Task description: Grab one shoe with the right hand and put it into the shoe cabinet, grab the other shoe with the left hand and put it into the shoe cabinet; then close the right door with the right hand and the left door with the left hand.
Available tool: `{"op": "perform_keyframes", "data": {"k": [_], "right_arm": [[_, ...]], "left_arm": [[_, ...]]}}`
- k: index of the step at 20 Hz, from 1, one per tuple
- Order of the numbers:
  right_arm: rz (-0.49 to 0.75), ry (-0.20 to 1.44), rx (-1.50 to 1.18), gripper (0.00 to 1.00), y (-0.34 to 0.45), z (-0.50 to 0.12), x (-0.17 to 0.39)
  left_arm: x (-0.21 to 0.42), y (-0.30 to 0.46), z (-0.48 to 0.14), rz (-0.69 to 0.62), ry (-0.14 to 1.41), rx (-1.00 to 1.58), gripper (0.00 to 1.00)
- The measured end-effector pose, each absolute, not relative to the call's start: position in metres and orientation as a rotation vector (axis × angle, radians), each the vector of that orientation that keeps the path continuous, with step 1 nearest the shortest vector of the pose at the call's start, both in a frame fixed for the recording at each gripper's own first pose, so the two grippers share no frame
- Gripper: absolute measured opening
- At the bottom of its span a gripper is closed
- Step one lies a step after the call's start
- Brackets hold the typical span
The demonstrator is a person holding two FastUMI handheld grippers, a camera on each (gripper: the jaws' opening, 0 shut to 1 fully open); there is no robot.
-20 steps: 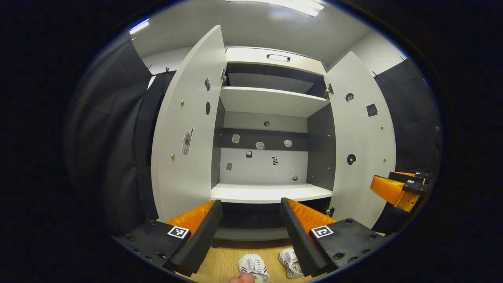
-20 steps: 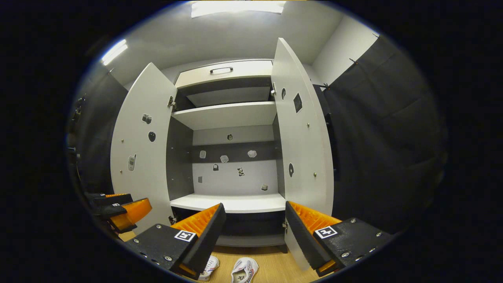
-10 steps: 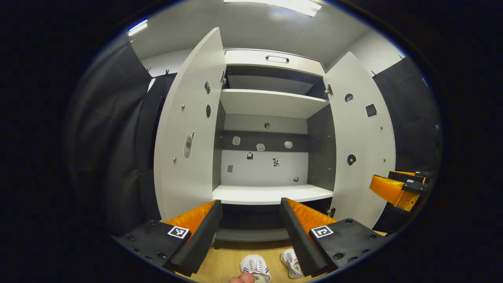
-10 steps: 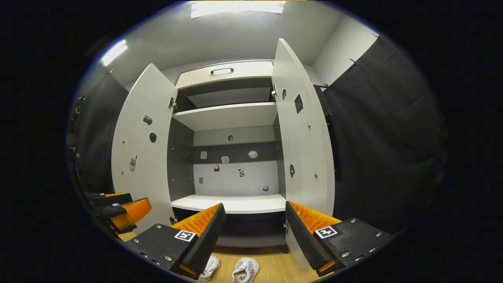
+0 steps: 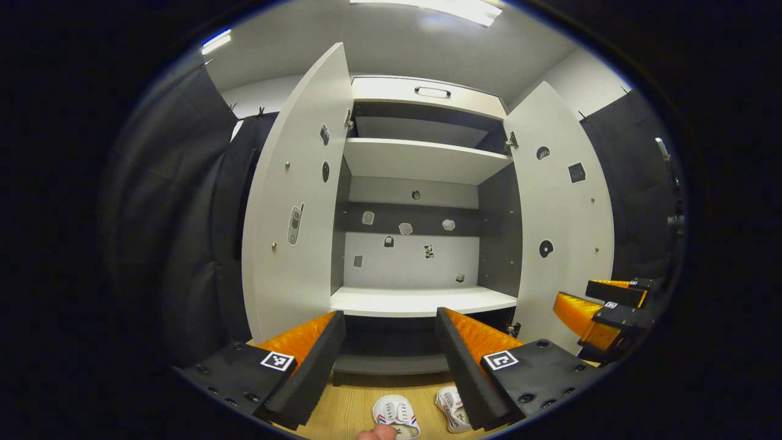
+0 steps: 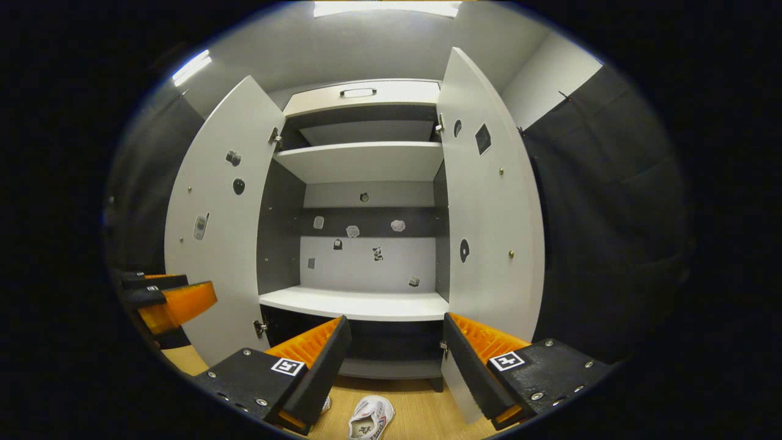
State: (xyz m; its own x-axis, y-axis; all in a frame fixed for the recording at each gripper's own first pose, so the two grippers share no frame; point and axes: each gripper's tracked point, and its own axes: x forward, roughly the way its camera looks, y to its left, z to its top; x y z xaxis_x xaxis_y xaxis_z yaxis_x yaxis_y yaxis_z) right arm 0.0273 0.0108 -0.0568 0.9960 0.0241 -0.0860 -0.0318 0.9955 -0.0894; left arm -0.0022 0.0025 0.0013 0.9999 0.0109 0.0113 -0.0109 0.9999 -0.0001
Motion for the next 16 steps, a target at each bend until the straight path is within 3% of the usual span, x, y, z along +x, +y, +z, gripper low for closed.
{"op": "perform_keyframes", "data": {"k": [6,16], "right_arm": [[0.081,0.261,-0.179,0.94,0.024,-0.164,0.042],[0.12,0.643,-0.232,0.93,0.02,-0.342,0.017]], "left_arm": [[-0.003,0.005,0.003,0.026,-0.02,0.001,0.96],[0.001,0.008,0.002,0.066,-0.008,-0.027,0.96]]}}
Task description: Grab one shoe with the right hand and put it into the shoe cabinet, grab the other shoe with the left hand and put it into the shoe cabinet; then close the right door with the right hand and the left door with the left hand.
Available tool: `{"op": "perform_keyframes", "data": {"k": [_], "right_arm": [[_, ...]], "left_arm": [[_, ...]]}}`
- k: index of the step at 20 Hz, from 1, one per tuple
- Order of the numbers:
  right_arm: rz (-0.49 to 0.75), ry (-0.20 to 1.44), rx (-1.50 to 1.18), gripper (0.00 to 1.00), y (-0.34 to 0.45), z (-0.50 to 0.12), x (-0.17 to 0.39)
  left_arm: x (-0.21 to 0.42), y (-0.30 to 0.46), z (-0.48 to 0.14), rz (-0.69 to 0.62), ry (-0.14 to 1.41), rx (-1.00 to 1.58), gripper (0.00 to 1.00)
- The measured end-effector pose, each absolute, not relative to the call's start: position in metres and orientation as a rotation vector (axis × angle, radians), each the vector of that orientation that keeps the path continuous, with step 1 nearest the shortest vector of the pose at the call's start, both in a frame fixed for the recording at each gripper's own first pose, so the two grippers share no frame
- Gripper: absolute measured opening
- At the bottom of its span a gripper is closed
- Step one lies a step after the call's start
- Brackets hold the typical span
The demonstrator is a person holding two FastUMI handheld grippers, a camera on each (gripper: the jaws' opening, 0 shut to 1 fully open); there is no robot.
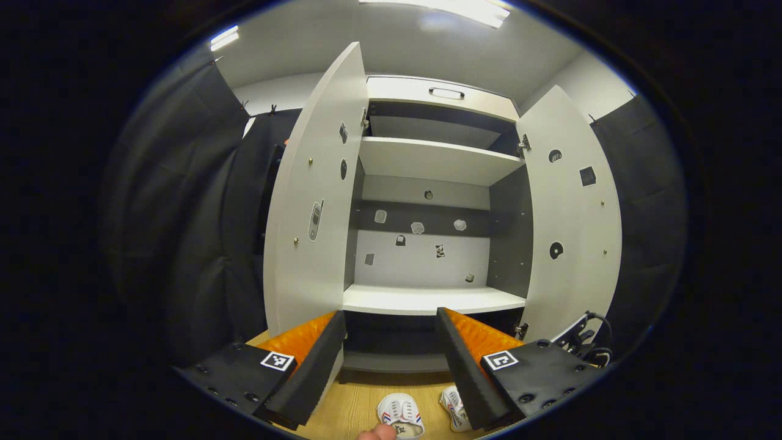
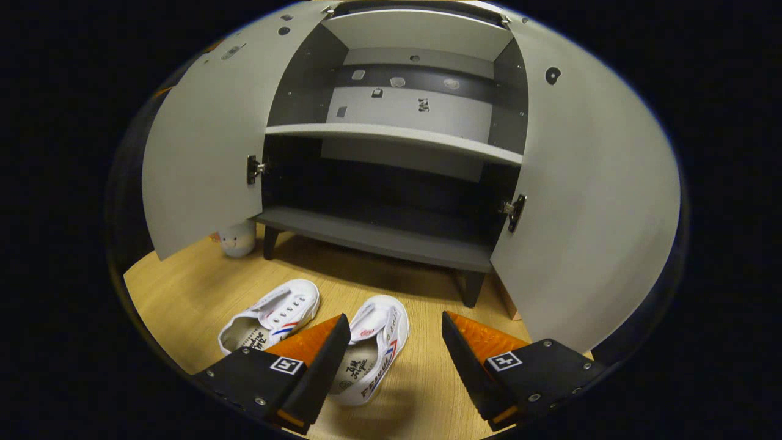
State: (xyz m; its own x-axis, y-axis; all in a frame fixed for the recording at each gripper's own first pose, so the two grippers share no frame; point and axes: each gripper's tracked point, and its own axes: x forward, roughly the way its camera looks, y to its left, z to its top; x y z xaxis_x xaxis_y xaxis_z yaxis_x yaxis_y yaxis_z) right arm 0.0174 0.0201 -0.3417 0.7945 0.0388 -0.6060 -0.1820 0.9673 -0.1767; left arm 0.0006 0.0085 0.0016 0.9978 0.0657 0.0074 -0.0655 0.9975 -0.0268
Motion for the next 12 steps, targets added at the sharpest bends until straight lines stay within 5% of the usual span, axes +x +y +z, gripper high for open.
{"op": "perform_keyframes", "data": {"k": [8,12], "right_arm": [[0.065,0.834,-0.22,0.88,-0.004,-0.433,0.038],[0.102,0.832,-0.149,0.69,0.006,-0.452,0.056]], "left_arm": [[0.0,0.014,-0.005,0.091,0.017,-0.026,0.96],[-0.003,0.018,-0.012,0.103,0.039,-0.02,0.96]]}}
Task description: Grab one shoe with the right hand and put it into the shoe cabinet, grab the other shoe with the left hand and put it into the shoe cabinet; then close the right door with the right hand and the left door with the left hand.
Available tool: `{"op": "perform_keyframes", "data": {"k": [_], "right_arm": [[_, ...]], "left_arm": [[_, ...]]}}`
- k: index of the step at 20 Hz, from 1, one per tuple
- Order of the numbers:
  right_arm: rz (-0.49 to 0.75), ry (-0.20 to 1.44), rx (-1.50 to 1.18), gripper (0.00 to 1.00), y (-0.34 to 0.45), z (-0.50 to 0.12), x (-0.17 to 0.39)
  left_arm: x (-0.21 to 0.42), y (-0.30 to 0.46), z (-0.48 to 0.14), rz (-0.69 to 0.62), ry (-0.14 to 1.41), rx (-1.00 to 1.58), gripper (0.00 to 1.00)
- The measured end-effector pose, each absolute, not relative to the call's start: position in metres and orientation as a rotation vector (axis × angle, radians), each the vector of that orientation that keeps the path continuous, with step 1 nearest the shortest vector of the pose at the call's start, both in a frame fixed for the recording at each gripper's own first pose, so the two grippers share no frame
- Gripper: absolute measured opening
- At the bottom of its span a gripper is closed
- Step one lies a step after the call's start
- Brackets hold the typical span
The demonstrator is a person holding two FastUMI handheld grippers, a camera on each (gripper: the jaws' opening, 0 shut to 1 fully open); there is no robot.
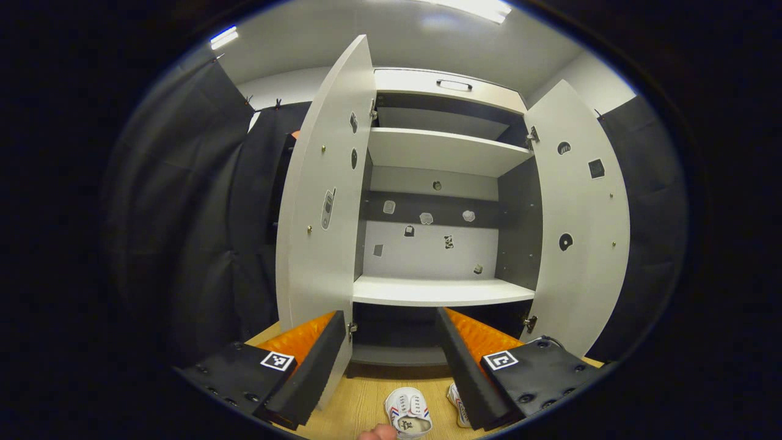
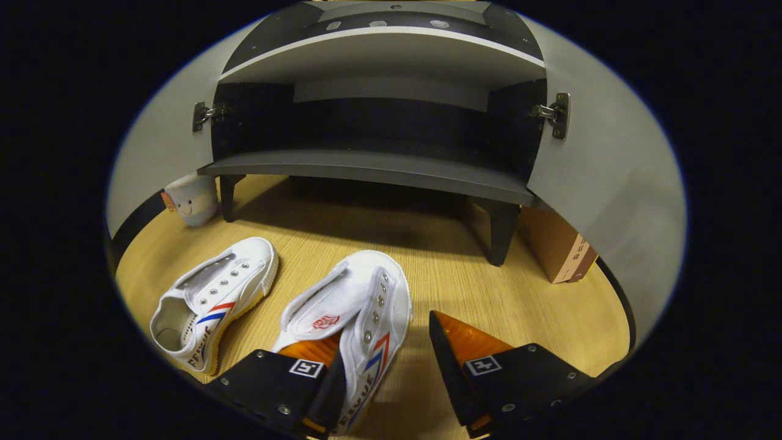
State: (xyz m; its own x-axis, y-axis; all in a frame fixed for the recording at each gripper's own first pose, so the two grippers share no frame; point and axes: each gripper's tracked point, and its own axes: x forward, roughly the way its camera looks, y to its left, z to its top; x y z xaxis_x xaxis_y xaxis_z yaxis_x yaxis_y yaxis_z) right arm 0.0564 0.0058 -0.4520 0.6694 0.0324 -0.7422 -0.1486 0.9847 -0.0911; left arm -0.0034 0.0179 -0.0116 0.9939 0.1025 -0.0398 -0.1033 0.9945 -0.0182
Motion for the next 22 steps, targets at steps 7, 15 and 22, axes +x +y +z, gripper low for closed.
{"op": "perform_keyframes", "data": {"k": [7,15,22], "right_arm": [[0.016,0.819,-0.151,0.02,-0.016,-0.453,0.058],[-0.012,0.606,-0.051,0.01,-0.003,-0.299,0.04],[-0.046,0.411,-0.069,0.01,0.009,-0.119,0.093]], "left_arm": [[-0.007,0.014,-0.013,0.103,0.04,-0.022,0.96],[-0.004,0.006,-0.019,0.077,0.037,-0.04,0.96],[-0.003,-0.005,-0.032,0.028,0.05,-0.06,0.96]]}}
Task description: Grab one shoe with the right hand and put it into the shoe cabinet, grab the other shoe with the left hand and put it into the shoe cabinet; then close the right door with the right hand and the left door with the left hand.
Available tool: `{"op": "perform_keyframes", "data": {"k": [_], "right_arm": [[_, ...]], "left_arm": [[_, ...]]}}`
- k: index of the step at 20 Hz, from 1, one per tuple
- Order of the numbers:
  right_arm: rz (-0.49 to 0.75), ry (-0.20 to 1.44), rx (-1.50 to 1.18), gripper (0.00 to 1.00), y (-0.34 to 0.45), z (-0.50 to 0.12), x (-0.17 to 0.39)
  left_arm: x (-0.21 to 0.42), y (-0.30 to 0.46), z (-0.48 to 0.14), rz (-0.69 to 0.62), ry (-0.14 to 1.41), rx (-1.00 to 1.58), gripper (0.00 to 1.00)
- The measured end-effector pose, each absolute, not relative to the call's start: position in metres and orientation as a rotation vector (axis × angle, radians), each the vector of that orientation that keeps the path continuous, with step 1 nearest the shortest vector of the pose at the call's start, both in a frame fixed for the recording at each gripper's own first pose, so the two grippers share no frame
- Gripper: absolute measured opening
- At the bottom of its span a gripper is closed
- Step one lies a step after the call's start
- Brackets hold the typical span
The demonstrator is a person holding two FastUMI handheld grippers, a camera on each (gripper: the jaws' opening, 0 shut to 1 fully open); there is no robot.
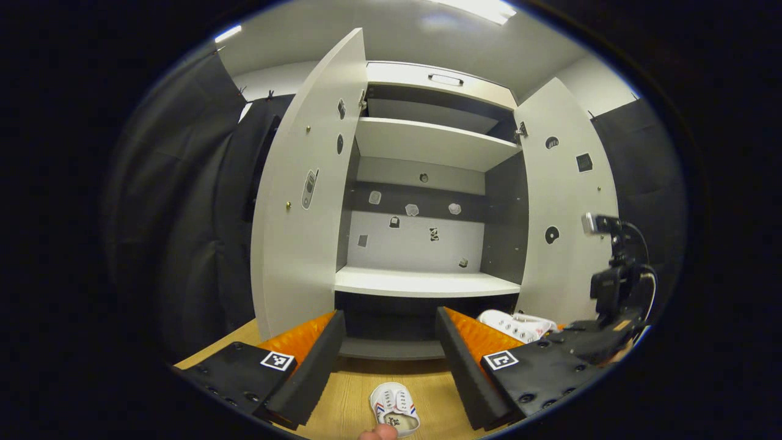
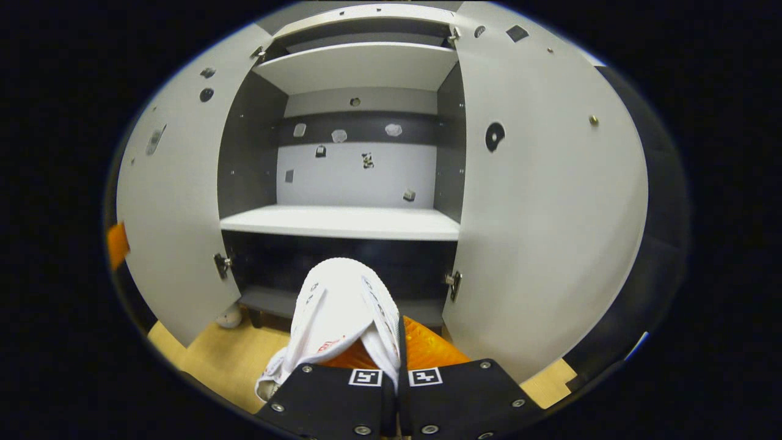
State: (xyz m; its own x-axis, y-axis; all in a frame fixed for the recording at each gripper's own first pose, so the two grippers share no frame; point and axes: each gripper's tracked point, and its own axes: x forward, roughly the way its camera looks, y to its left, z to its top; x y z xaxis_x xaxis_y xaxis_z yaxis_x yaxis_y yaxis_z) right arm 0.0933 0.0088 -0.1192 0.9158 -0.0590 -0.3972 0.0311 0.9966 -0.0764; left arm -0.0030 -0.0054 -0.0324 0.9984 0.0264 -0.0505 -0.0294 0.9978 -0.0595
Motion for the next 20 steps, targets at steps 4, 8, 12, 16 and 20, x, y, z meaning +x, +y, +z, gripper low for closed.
{"op": "perform_keyframes", "data": {"k": [4,8,12,16,20], "right_arm": [[-0.073,0.337,-0.089,0.01,0.006,-0.057,0.184],[-0.123,0.365,-0.094,0.01,0.003,-0.047,0.283],[-0.169,0.42,-0.138,0.01,0.0,-0.074,0.357],[-0.176,0.497,-0.145,0.01,0.003,-0.107,0.39],[-0.206,0.554,-0.133,0.01,-0.001,-0.13,0.401]], "left_arm": [[-0.005,-0.007,-0.033,0.02,0.039,-0.058,0.96],[-0.008,-0.008,-0.033,0.019,0.043,-0.058,0.96],[-0.009,-0.003,-0.033,0.033,0.05,-0.052,0.96],[-0.011,0.002,-0.036,0.055,0.054,-0.068,0.96],[-0.01,0.006,-0.037,0.064,0.06,-0.07,0.96]]}}
